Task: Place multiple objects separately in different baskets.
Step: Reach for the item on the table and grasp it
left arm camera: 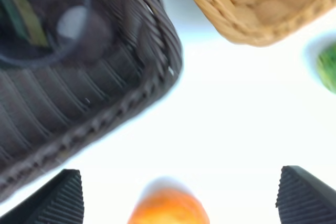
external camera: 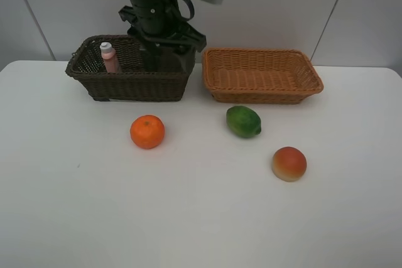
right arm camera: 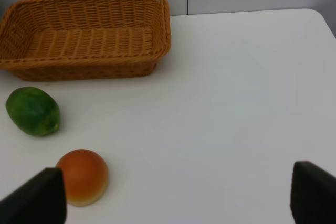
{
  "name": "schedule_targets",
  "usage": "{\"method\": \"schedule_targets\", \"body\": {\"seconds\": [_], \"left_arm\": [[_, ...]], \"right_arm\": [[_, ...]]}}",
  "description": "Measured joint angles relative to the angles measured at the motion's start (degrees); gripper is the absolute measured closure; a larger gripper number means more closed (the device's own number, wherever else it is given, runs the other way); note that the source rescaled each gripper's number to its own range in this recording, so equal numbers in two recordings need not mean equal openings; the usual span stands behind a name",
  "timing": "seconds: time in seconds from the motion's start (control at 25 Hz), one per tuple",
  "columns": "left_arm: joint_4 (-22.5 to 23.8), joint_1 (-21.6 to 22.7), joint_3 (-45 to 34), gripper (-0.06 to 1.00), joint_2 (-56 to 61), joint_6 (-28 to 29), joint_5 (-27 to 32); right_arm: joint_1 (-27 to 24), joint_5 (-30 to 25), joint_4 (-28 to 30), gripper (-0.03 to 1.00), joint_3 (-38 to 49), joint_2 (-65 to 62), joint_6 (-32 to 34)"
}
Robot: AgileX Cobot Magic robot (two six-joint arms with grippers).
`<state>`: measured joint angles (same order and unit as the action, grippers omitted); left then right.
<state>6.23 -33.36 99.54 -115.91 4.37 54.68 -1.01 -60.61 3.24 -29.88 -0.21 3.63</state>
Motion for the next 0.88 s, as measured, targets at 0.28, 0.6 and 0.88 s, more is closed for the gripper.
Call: {"method": "schedule_targets", "body": {"seconds": [0.28, 0.6, 0.88], "left_arm": [[-0.3, -0.2, -13.2, -0.04, 7.3, 2.1, -3.9], [-0.4, -0.8, -18.4, -0.05, 10.8, 2.3, -4.5], [-0.2, 1.1, -24.5, -0.05, 11.9, 9.9, -9.5]], "right_arm": [[0.0, 0.0, 0.0, 0.18, 0.0, 0.0, 0.0], [0.0, 0.0, 0.0, 0.18, 0.0, 0.0, 0.0], [0.0, 0.0, 0.0, 0.18, 0.0, 0.0, 0.0]]}}
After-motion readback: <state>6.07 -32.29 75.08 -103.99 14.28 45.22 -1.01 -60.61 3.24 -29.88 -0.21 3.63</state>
